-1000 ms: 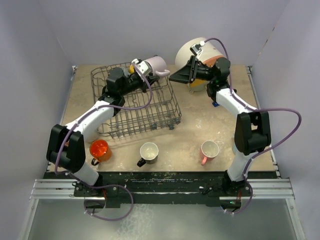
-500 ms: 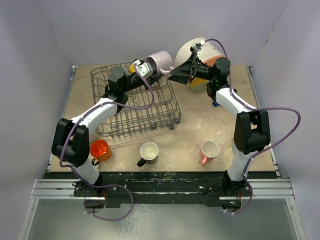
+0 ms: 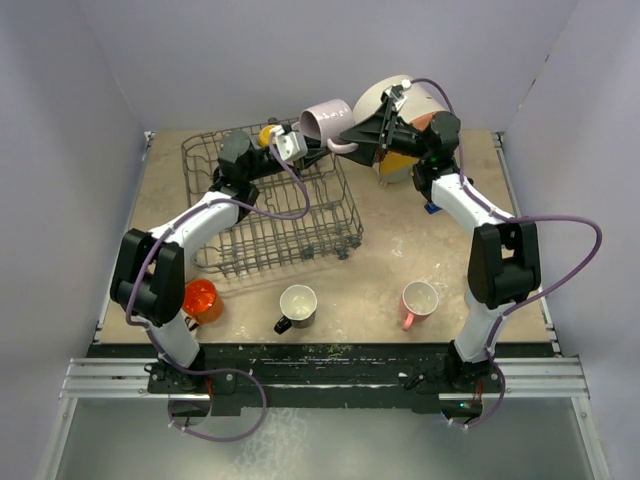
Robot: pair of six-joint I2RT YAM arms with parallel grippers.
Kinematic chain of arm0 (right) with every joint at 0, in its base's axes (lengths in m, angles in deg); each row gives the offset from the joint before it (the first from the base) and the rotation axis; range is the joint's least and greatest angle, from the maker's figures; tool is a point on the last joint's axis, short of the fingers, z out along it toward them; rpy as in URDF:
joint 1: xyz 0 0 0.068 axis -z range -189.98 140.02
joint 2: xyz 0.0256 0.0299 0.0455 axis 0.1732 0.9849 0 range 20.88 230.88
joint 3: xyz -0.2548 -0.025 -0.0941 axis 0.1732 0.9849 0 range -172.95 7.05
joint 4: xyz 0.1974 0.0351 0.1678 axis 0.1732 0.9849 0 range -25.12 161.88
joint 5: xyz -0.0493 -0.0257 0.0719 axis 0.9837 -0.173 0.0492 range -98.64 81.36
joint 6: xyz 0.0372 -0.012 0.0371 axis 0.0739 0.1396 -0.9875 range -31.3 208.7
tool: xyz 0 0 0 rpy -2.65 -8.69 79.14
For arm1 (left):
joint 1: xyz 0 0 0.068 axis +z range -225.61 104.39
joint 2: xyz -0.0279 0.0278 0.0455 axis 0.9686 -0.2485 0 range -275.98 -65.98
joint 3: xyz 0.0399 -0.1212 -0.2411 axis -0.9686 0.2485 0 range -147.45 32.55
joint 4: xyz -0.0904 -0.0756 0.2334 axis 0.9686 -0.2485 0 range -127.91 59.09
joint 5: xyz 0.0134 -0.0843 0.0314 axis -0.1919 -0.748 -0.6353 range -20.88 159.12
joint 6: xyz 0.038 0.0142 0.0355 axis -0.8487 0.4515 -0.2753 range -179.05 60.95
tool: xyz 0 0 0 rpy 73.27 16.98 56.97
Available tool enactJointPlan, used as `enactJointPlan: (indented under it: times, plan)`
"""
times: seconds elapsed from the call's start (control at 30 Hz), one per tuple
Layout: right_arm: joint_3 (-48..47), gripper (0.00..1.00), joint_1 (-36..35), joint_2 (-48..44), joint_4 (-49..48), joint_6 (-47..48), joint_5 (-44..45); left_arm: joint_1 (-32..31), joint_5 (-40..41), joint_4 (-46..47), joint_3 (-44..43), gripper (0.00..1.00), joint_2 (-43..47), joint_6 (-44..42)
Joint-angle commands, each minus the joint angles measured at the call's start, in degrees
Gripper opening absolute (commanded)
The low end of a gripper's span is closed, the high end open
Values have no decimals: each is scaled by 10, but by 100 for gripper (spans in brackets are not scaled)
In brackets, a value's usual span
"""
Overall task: Load the cups into the dish rack
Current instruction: Turn the cup upside down in the dish rack.
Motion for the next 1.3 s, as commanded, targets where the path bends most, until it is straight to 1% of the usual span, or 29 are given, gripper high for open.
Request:
enactJointPlan:
  times: [0.0,0.17,0.3,0.63,0.7,0.8,0.83,0.87,1.13,1.2,1.27]
  plan:
    - [-32,82,-10,-6,-12,-25,19,-4,-27,67,-54,0,7,-69]
    - [-32,73,-16,-6,5,-33,27,-4,-28,68,-58,0,-2,-102]
    - [-24,69,-16,-9,14,-40,34,-4,-38,73,-59,0,-5,-122]
    - [-4,56,-18,-11,-9,-63,45,-6,-51,76,-58,0,-6,-132]
    - [-4,48,-18,-11,-14,-65,46,-6,-52,74,-58,0,-5,-135]
    - [-3,25,-18,-12,-17,-68,48,-7,-55,69,-59,0,-5,-141]
    - [-2,14,-17,-12,-18,-69,48,-9,-56,66,-59,0,-5,-144]
    - [-1,0,-18,-13,-16,-69,49,-9,-56,63,-59,0,-4,-146]
    - [6,0,-18,-15,-42,-76,52,-10,-44,61,-50,0,1,-143]
    - [6,0,-18,-15,-45,-76,52,-9,-36,75,-41,7,4,-131]
    - [6,0,-18,-15,-45,-76,51,-10,-26,90,-31,13,8,-118]
